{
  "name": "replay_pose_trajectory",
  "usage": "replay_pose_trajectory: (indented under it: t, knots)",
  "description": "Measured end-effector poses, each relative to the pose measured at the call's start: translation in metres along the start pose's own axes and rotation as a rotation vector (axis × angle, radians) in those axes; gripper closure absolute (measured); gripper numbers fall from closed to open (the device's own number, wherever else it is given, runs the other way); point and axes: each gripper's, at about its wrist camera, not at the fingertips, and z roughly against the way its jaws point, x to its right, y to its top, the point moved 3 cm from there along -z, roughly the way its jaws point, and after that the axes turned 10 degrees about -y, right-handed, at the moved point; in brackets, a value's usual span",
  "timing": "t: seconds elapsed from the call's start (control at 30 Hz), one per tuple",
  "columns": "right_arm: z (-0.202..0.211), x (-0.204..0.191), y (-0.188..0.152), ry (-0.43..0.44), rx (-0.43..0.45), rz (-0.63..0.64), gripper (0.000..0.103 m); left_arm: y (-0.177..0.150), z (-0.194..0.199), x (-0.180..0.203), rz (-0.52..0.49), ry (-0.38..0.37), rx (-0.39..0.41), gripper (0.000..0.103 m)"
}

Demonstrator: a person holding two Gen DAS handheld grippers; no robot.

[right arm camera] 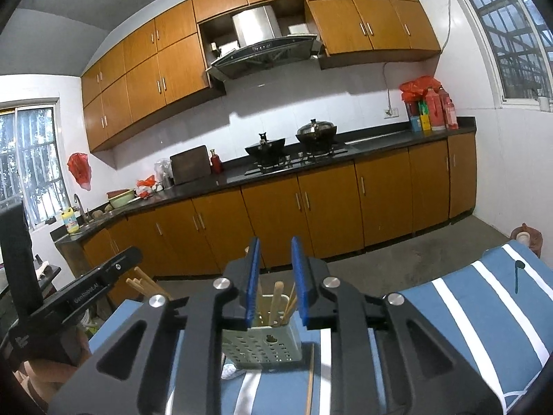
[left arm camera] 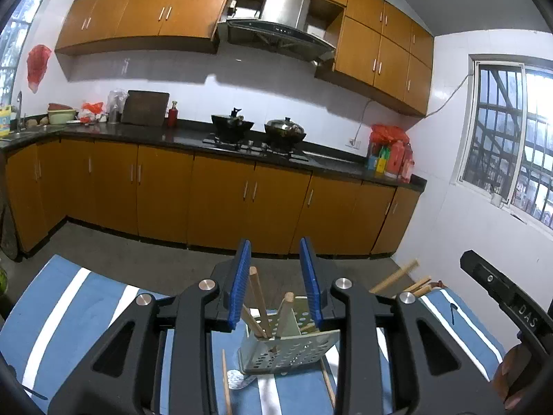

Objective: Organize utensils
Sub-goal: 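Open both tools to release the chopsticks into the holder, then lower both tools onto the last two chopsticks on the cloth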

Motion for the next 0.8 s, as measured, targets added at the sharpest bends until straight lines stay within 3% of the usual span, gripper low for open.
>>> replay_pose_trajectory:
  t: [0.27,0.4,0.57,0.67,0.8]
  knots:
    - [0.027,0.024,-0.031,-0.024,-0.049,-0.015,0.079,-0.01,0.036,-0.01,0.006,0.026,-0.014,0.072]
    - [0.015,0.043,-0.085,-0.067,-0.198,-0.019,0.079,-0.04,0.046,-0.027,0.012,0.071,-0.076,0.069]
    - [-0.012,0.051,-0.164,-0.085,-0.435,0.003,0.078,-0.102,0.035,-0.056,0.029,0.146,-0.242,0.068]
    - [-0.024,0.043,-0.21,-0.074,-0.566,0.045,0.078,-0.135,0.028,-0.068,0.077,0.149,-0.33,0.068]
    - [-0.026,0.026,-0.241,-0.043,-0.63,0.078,0.078,-0.168,0.021,-0.07,0.122,0.128,-0.41,0.068]
